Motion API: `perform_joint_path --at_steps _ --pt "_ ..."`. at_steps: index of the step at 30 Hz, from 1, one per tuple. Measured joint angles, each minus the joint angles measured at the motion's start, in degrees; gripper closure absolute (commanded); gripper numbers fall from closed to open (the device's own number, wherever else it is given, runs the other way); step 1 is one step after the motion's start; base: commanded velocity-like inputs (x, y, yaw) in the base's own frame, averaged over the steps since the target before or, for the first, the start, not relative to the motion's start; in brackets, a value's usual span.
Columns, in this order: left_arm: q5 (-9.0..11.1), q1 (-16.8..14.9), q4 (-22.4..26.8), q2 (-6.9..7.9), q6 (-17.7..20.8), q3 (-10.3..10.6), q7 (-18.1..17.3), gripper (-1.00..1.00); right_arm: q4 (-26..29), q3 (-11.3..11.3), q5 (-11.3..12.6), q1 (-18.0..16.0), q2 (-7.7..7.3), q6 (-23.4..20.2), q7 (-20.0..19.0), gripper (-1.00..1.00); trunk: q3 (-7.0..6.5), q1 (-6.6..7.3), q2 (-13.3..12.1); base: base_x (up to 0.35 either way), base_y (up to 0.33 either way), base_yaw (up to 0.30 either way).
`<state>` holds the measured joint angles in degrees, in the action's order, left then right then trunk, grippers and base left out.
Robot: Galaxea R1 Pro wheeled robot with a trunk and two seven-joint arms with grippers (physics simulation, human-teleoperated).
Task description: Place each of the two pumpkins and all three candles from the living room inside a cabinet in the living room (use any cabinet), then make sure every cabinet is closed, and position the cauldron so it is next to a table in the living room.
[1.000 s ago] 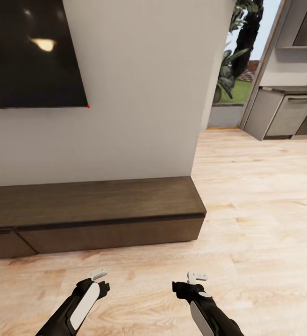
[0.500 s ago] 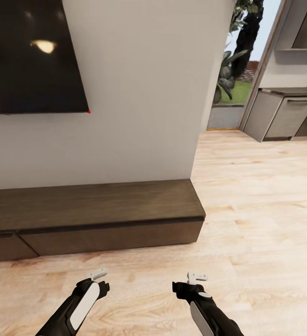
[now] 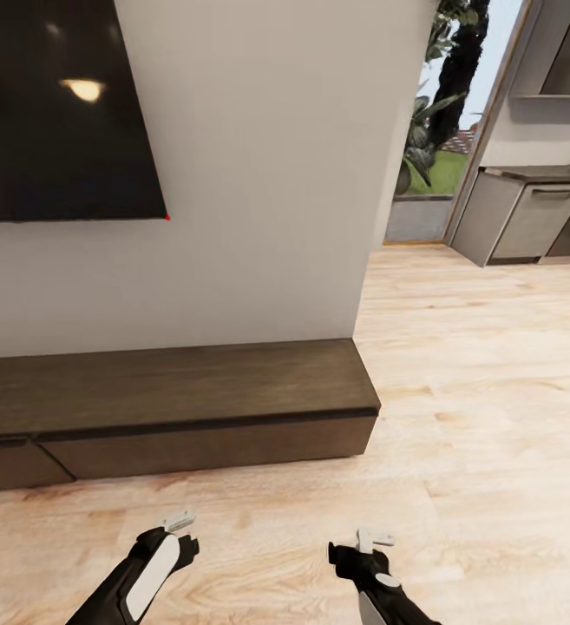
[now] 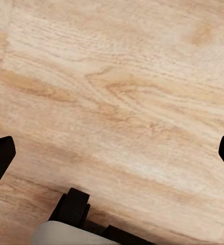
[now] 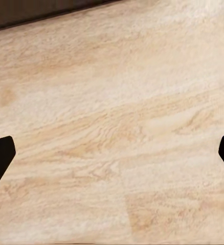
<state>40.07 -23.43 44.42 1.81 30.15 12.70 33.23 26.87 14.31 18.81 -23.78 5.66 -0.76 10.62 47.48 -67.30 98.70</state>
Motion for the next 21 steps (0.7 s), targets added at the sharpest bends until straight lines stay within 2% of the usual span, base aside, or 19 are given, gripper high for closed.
perform_joint_path --at_steps 3,6,8,11,13,16,18,21 --pt "-0.1 0.0 -0.7 0.02 -0.2 0.1 -0.5 -1.00 -6.1 0.0 0.0 0.0 0.00 3.8 -0.1 -1.00 -0.54 0.66 -1.2 0.000 0.000 0.000" --pt "-0.3 0.0 -4.8 0.01 -2.5 0.4 -0.7 -1.00 -10.1 0.0 -0.2 0.0 -0.06 5.4 -0.2 -1.00 -1.08 1.32 -2.4 0.000 0.000 0.000" --pt "-0.5 0.0 -9.7 -0.02 -5.3 0.6 -1.1 -1.00 -12.4 0.1 -0.2 0.0 -0.16 6.0 -0.1 -1.00 -1.43 1.76 -3.2 0.000 0.000 0.000" --pt "-1.2 0.0 -19.0 -0.03 -10.5 1.8 -3.5 -1.00 -18.4 0.0 -0.1 0.0 -0.27 7.5 -0.1 -1.00 -1.97 2.42 -4.4 0.000 0.000 0.000" --pt "-2.4 0.0 -22.8 0.11 -12.0 3.3 -5.8 -1.00 -22.8 0.0 -0.1 0.0 -0.49 10.2 0.0 -1.00 -2.33 2.86 -5.2 0.000 0.000 0.000" --pt "-3.9 0.0 -26.5 0.47 -13.8 4.1 -7.9 -1.00 -26.5 0.1 0.0 0.0 -0.94 13.4 0.0 -1.00 -2.87 3.51 -6.4 0.000 0.000 0.000" --pt "-5.0 0.0 -31.1 0.88 -17.8 4.4 -9.8 -1.00 -28.2 0.2 0.1 0.5 -1.16 15.1 0.1 -1.00 -3.23 3.95 -7.2 0.000 0.000 0.000" --pt "-5.4 0.0 -36.6 1.17 -23.4 4.6 -12.7 -1.00 -28.9 0.2 0.1 2.2 -1.21 15.9 0.3 -1.00 -3.76 4.61 -8.4 0.000 0.000 0.000"
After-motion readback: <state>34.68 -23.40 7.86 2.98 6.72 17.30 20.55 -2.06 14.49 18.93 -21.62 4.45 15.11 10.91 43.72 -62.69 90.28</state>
